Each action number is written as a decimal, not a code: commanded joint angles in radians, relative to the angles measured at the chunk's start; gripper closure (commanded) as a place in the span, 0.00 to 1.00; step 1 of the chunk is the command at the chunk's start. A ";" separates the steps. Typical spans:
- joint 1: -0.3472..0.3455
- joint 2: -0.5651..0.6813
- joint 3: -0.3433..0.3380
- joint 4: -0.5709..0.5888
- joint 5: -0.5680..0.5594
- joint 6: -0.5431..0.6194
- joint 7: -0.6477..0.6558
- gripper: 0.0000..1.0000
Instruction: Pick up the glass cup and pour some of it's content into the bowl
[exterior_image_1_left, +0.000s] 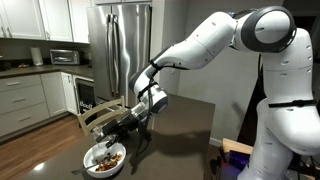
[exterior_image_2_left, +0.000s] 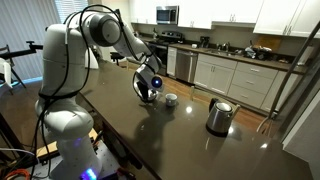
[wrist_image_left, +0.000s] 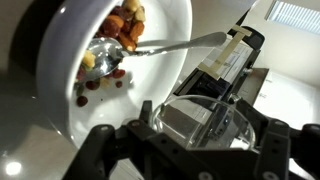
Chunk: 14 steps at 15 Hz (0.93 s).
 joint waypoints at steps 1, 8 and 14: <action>-0.015 -0.028 0.005 -0.004 -0.033 0.006 0.056 0.41; -0.035 -0.053 -0.003 -0.011 -0.147 -0.020 0.262 0.41; -0.050 -0.041 0.004 0.001 -0.190 -0.018 0.336 0.16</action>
